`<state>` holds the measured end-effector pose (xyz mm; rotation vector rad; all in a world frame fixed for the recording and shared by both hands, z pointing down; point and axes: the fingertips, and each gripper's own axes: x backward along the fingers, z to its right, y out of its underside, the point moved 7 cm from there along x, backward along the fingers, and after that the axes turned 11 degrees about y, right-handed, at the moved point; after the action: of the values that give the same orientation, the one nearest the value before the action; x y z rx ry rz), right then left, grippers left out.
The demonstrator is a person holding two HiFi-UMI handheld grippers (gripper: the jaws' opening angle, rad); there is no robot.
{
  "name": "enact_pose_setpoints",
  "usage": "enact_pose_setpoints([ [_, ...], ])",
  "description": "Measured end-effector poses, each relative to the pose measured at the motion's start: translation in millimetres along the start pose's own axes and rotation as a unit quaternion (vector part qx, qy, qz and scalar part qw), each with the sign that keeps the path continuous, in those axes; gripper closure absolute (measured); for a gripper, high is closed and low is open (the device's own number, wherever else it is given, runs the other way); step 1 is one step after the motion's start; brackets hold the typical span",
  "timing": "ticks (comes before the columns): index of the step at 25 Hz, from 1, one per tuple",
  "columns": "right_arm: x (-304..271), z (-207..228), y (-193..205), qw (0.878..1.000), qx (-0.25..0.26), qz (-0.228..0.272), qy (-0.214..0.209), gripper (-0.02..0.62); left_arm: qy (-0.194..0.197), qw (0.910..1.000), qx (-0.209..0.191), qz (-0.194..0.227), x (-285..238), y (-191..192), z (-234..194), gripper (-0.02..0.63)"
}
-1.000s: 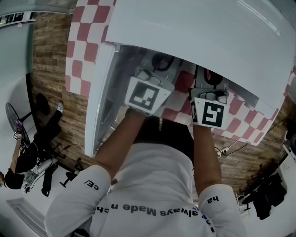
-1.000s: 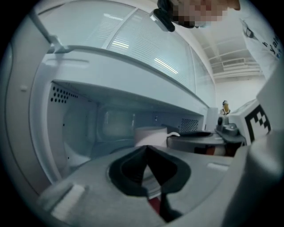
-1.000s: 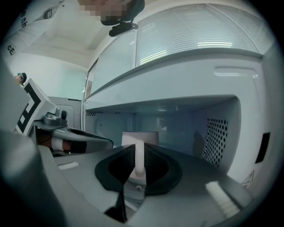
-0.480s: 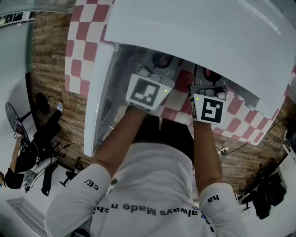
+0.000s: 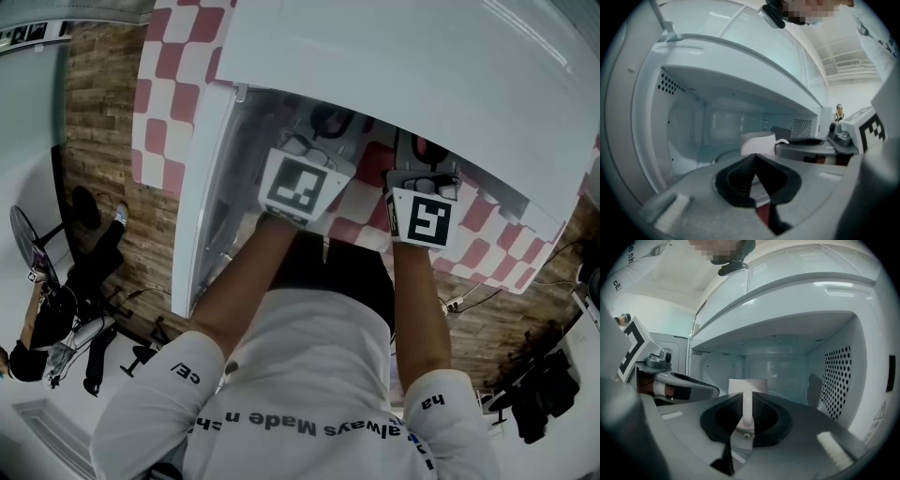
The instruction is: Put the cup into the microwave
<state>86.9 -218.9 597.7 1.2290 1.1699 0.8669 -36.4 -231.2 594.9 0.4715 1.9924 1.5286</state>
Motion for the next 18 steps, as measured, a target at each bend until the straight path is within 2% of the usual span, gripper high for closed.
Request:
enact_pose_setpoints([
  [11, 3.7, -4.4, 12.2, 1.000, -0.001, -0.016, -0.015, 0.551, 0.000, 0.9998, 0.001, -0.020, 9.5, 0.9, 3.1, 0.606],
  [14, 5.6, -4.6, 13.3, 1.000, -0.005, -0.025, -0.008, 0.548, 0.003, 0.9997, 0.003, -0.024, 12.5, 0.1, 6.0, 0.606],
  [18, 8.1, -1.7, 12.0, 0.999, -0.016, -0.042, 0.002, 0.501, 0.003, 0.9996, 0.006, -0.029, 17.1, -2.9, 7.5, 0.606],
])
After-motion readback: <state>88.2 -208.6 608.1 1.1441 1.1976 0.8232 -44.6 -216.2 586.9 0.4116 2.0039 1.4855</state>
